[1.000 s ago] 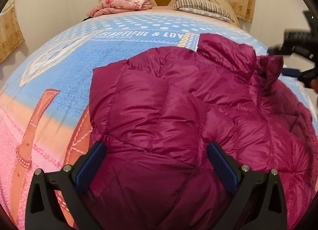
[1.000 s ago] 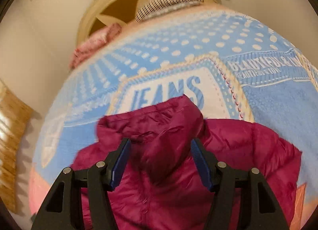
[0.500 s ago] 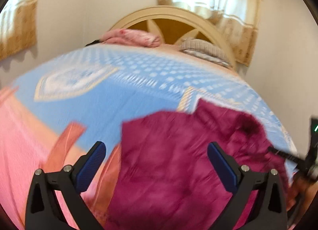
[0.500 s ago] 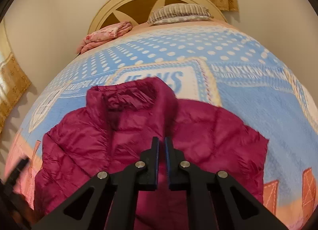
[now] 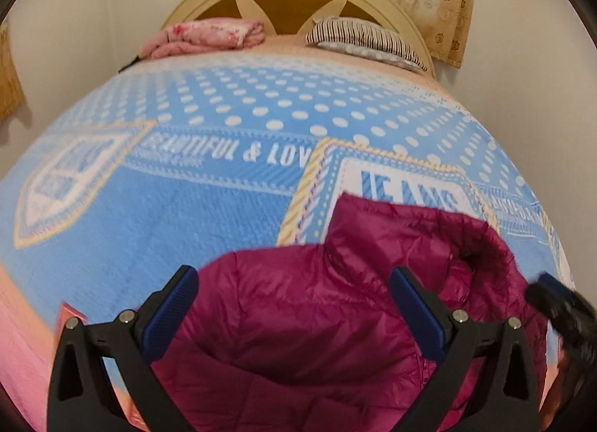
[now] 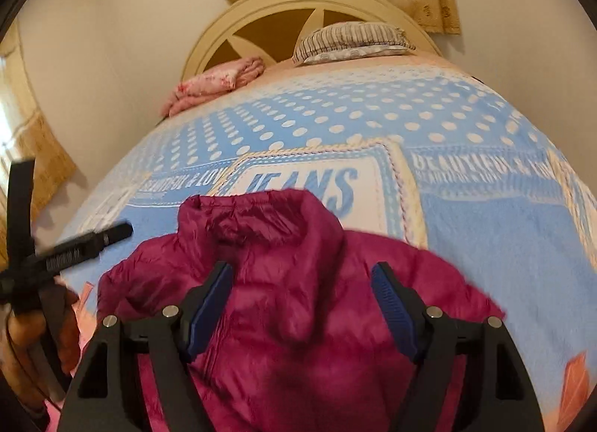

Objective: Fold large clothes

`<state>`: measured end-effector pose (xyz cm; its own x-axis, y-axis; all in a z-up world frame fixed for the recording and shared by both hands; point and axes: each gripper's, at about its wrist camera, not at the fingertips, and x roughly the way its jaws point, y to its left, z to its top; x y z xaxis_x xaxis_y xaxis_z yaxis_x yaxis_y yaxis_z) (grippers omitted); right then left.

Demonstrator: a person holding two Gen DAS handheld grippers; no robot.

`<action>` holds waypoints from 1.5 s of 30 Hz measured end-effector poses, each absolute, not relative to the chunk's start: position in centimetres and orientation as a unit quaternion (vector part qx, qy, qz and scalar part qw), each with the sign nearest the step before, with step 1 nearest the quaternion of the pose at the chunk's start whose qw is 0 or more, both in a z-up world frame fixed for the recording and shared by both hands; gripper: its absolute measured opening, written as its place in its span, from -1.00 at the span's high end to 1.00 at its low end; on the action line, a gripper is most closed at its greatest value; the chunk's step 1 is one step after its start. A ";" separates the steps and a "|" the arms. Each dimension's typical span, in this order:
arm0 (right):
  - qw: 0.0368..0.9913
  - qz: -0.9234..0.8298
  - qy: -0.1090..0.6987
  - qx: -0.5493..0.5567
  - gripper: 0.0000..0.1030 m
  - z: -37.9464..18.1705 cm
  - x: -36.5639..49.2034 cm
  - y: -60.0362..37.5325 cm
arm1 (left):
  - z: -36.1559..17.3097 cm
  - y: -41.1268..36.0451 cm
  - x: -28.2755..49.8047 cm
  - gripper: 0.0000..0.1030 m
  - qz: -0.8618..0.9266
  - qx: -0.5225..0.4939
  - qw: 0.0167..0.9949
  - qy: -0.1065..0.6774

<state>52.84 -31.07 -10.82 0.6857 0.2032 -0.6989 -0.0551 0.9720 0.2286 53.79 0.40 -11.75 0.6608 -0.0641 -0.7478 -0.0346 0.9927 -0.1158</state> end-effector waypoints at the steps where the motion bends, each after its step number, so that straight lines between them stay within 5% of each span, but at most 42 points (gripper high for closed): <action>1: 0.902 0.064 0.416 0.094 -0.49 -11.5 54.4 -30.9 | -12.3 0.3 53.7 -1.00 -0.015 -0.059 0.907 0.416; 2: 0.897 0.055 0.430 0.087 -0.40 -12.1 55.4 -30.8 | -12.5 0.0 53.7 -1.00 -0.018 -0.052 0.907 0.417; 4: 0.894 0.051 0.442 0.062 0.87 -12.8 56.1 -30.5 | -12.3 -0.4 53.6 -1.00 -0.022 -0.041 0.908 0.415; 10: 0.911 0.064 0.407 0.029 0.87 -12.8 52.1 -30.7 | -9.6 -1.7 55.6 -1.00 -0.044 -0.058 0.918 0.389; 17: 0.918 0.073 0.388 0.038 0.87 -12.6 51.0 -31.7 | -12.4 -5.3 59.6 -1.00 -0.006 -0.008 0.895 0.445; 19: 0.919 0.076 0.386 0.037 0.87 -12.5 50.8 -31.7 | -13.2 -5.2 60.0 -0.81 0.005 0.002 0.891 0.454; 24: 0.921 0.085 0.378 0.032 0.87 -12.5 49.9 -32.0 | -13.6 -4.6 58.4 0.17 -0.055 -0.037 0.882 0.466; 26: 0.922 0.087 0.376 0.035 0.87 -12.7 49.7 -32.1 | -13.1 -4.4 57.3 0.20 -0.065 -0.053 0.883 0.462; 28: 0.922 0.087 0.377 0.035 0.87 -12.9 49.5 -32.0 | -11.9 -4.2 56.5 -0.11 -0.060 -0.071 0.891 0.444; 30: 0.922 0.087 0.376 0.035 0.87 -13.0 49.4 -31.8 | -10.6 -4.1 56.1 -1.00 -0.037 -0.080 0.899 0.428; 45: 0.924 0.109 0.365 0.044 0.87 -13.2 48.4 -31.8 | -12.1 -5.9 59.6 -0.98 -0.009 -0.038 0.898 0.438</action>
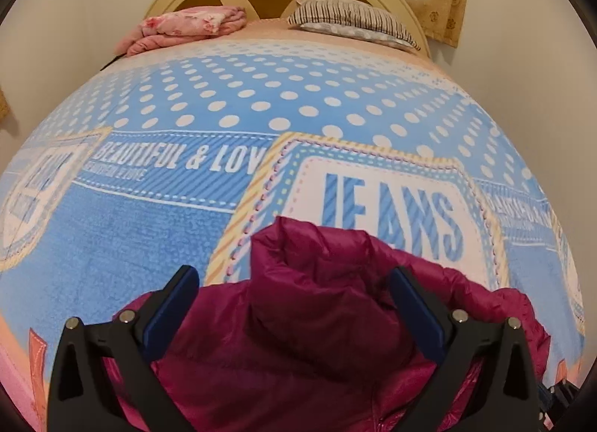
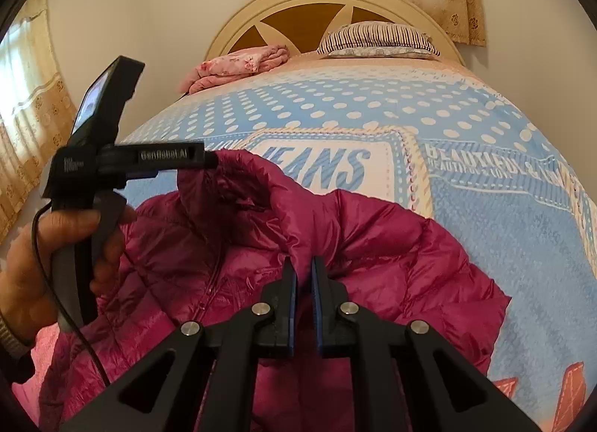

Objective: Fold large clothes

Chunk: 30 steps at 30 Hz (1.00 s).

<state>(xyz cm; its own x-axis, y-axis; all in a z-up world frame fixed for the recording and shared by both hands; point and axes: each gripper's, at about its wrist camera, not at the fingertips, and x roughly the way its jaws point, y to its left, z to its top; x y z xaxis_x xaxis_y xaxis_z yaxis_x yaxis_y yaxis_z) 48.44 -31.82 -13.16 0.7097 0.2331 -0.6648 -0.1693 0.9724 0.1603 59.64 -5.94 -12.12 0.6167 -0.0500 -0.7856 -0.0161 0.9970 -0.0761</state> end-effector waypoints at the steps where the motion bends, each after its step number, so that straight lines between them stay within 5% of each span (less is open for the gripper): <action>1: 0.923 0.109 0.365 0.045 0.87 -13.2 48.4 -31.9 | -12.3 -6.2 59.6 -0.93 -0.008 -0.025 0.899 0.437; 6: 0.925 0.104 0.362 0.043 0.87 -13.1 48.2 -32.4 | -13.1 -6.1 58.8 0.57 -0.040 -0.033 0.885 0.463; 14: 0.919 0.083 0.381 0.050 0.87 -14.8 47.3 -34.3 | -11.6 -5.6 51.7 0.77 -0.075 -0.004 0.908 0.413; 21: 0.905 0.072 0.408 0.097 0.87 -16.0 47.4 -36.1 | -17.0 -4.8 50.3 0.82 -0.087 -0.015 0.878 0.470; 30: 0.939 0.059 0.334 0.061 0.74 -10.7 46.3 -33.7 | -16.5 -3.4 50.2 0.81 -0.109 -0.065 0.886 0.447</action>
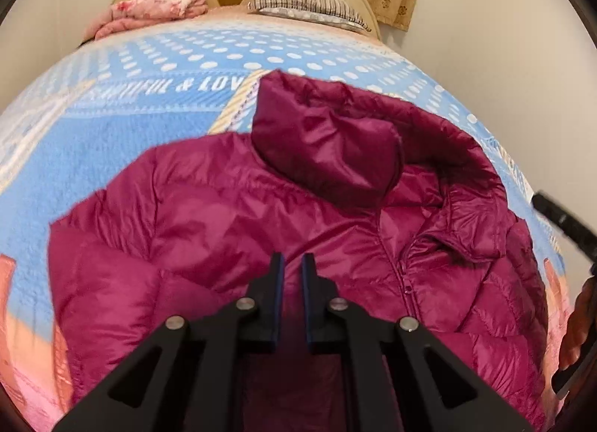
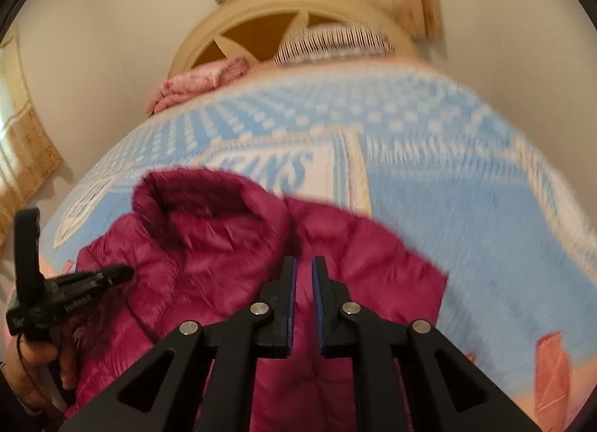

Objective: Fold large clothes

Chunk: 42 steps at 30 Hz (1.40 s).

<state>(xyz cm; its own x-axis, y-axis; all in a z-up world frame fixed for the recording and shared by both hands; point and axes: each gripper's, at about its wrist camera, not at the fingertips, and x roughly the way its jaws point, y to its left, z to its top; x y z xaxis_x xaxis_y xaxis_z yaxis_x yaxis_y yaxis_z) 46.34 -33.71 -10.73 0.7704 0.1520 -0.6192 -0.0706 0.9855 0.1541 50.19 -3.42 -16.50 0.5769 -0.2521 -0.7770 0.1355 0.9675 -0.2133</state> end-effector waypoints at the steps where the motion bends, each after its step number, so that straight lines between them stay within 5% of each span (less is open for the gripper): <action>1: 0.940 0.080 0.326 0.055 0.55 -10.0 46.6 -32.5 | -16.8 -3.1 50.2 0.81 -0.110 -0.076 0.885 0.446; 2: 0.939 0.103 0.324 0.047 0.17 -9.6 47.0 -31.3 | -17.0 -3.0 50.2 0.81 -0.112 -0.084 0.885 0.443; 4: 0.934 0.150 0.323 0.031 -0.25 -9.0 48.2 -28.3 | -17.3 -2.4 50.0 0.80 -0.113 -0.100 0.886 0.438; 7: 0.920 0.184 0.345 0.008 -0.26 -9.3 51.1 -24.4 | -16.8 -1.7 49.5 0.75 -0.109 -0.122 0.890 0.425; 11: 0.904 0.198 0.377 -0.028 -0.23 -11.4 55.3 -20.1 | -15.0 0.1 49.1 -0.20 -0.090 -0.140 0.900 0.402; 13: 0.893 0.210 0.395 -0.043 0.42 -12.7 56.2 -18.8 | -14.2 1.0 49.3 -0.35 -0.083 -0.144 0.905 0.391; 14: 0.891 0.204 0.402 -0.053 0.66 -13.3 56.3 -18.4 | -13.9 1.5 49.6 -0.35 -0.083 -0.148 0.905 0.389; 16: 0.890 0.203 0.403 -0.064 0.74 -14.0 55.4 -18.2 | -13.2 2.2 50.5 -0.35 -0.083 -0.159 0.905 0.386; 34: 0.881 0.264 0.381 -0.099 0.76 -15.4 48.1 -17.4 | -14.5 -2.8 53.5 -0.34 -0.022 0.014 0.909 0.415; 41: 0.884 0.263 0.373 -0.104 0.76 -15.0 48.0 -17.6 | -15.2 -1.6 52.5 0.71 -0.058 -0.025 0.909 0.411; 42: 0.888 0.263 0.364 -0.097 0.71 -14.4 48.1 -18.2 | -15.2 -1.8 52.3 0.71 -0.059 -0.023 0.910 0.410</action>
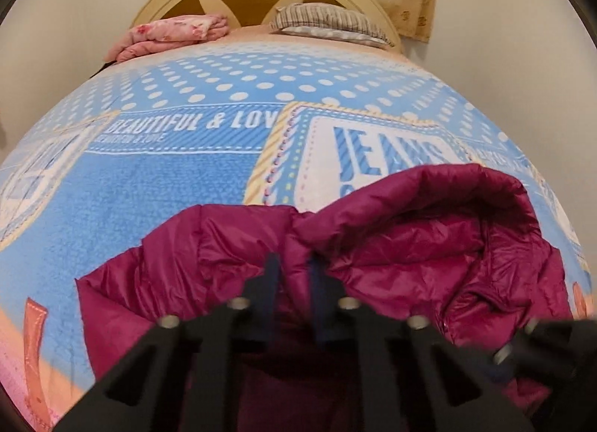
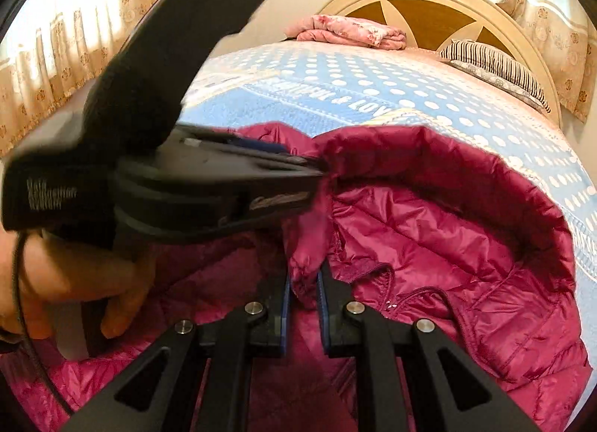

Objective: Fold large clothes

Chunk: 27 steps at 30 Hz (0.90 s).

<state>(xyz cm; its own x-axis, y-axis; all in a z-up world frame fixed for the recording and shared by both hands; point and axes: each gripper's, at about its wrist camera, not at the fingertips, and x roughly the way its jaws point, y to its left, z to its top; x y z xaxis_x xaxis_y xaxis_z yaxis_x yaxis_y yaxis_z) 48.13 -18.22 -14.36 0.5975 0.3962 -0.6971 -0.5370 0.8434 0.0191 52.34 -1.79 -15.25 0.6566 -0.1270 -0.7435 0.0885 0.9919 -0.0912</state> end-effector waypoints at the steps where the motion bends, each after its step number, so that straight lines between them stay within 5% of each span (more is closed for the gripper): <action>1: 0.895 0.257 0.354 -0.088 0.56 -13.6 48.5 -18.7 | -15.4 -1.8 52.3 0.75 -0.060 -0.024 0.910 0.410; 5: 0.933 0.167 0.315 -0.055 -0.16 -10.3 50.1 -23.3 | -16.2 -1.4 52.2 0.75 -0.068 -0.034 0.907 0.414; 6: 0.939 0.138 0.311 -0.056 -0.20 -9.8 51.1 -24.4 | -16.3 -1.4 52.1 0.75 -0.071 -0.035 0.907 0.415; 13: 0.912 0.133 0.382 -0.064 -0.22 -11.5 55.5 -27.6 | -16.7 -1.5 51.8 0.75 -0.075 -0.029 0.907 0.413; 18: 0.923 0.159 0.346 -0.047 -0.22 -10.9 53.4 -28.9 | -16.9 -1.6 51.6 0.75 -0.073 -0.022 0.909 0.410; 23: 0.893 0.165 0.391 -0.153 -0.30 -12.8 54.7 -26.1 | -16.9 -1.6 51.4 0.75 -0.072 -0.018 0.909 0.409; 24: 0.885 0.163 0.400 -0.171 -0.25 -13.3 54.8 -25.7 | -16.8 -1.6 51.4 0.75 -0.072 -0.019 0.910 0.408; 25: 0.880 0.164 0.409 -0.178 0.37 -13.6 54.7 -25.6 | -16.7 -1.5 51.2 0.75 -0.075 -0.021 0.912 0.404; 26: 0.879 0.162 0.413 -0.178 0.76 -13.8 54.3 -25.7 | -16.3 -1.4 50.8 0.75 -0.080 -0.026 0.913 0.399; 27: 0.881 0.163 0.406 -0.179 0.87 -13.8 53.7 -25.8 | -15.9 -1.2 50.5 0.75 -0.085 -0.033 0.914 0.395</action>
<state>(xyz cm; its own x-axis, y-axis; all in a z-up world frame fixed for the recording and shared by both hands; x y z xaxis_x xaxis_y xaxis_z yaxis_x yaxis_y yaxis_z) 53.68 -25.84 -13.80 0.6179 0.1418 -0.7734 -0.4321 0.8830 -0.1833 50.54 -1.22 -15.89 0.6738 -0.1816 -0.7163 0.1298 0.9833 -0.1272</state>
